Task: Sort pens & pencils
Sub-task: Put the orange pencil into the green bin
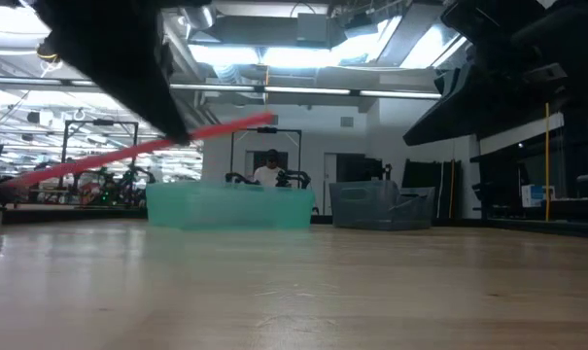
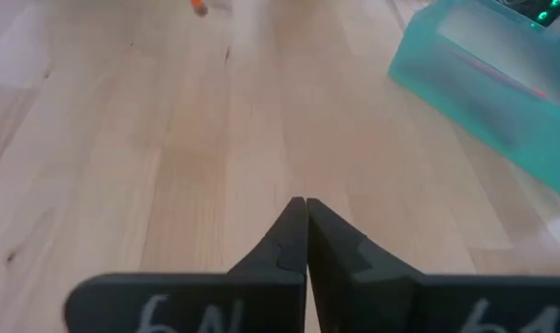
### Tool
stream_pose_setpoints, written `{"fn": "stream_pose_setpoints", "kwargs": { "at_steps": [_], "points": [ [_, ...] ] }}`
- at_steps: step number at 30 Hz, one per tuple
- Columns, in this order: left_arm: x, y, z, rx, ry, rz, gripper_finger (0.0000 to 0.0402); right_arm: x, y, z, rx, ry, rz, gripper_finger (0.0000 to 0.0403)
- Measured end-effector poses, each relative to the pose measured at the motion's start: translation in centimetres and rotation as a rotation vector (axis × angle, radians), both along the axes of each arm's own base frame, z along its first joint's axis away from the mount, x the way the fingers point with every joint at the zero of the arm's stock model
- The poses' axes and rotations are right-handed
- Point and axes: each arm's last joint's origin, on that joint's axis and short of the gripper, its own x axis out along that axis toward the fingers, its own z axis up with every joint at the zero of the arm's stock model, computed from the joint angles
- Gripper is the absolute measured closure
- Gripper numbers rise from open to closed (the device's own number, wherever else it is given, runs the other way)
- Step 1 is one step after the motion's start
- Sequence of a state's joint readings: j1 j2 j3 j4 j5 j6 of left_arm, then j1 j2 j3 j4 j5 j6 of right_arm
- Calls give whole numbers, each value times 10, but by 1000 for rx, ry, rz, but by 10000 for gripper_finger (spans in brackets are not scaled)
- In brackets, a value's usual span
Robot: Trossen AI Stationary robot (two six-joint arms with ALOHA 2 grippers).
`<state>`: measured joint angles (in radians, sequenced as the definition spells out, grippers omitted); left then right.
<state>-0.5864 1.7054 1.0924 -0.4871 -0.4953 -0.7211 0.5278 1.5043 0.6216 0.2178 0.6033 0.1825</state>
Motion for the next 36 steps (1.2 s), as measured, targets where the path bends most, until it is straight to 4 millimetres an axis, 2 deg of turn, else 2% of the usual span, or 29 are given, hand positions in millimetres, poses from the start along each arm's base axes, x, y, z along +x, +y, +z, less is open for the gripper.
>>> {"fn": "stream_pose_setpoints", "kwargs": {
  "at_steps": [13,19,26,32,36],
  "points": [
    [-16,-8,35,122,-149,-103,388,-1,3,0,28,5,17,399],
    [-18,-10,41,185,-174,-156,388,-1,3,0,31,4,16,399],
    [-10,-2,42,208,-171,-191,388,-3,6,0,32,2,31,399],
    [4,-2,50,172,-239,-343,388,-5,11,0,35,-3,51,399],
    [9,3,52,190,-256,-369,388,-7,15,0,36,-3,63,399]
  ]
}}
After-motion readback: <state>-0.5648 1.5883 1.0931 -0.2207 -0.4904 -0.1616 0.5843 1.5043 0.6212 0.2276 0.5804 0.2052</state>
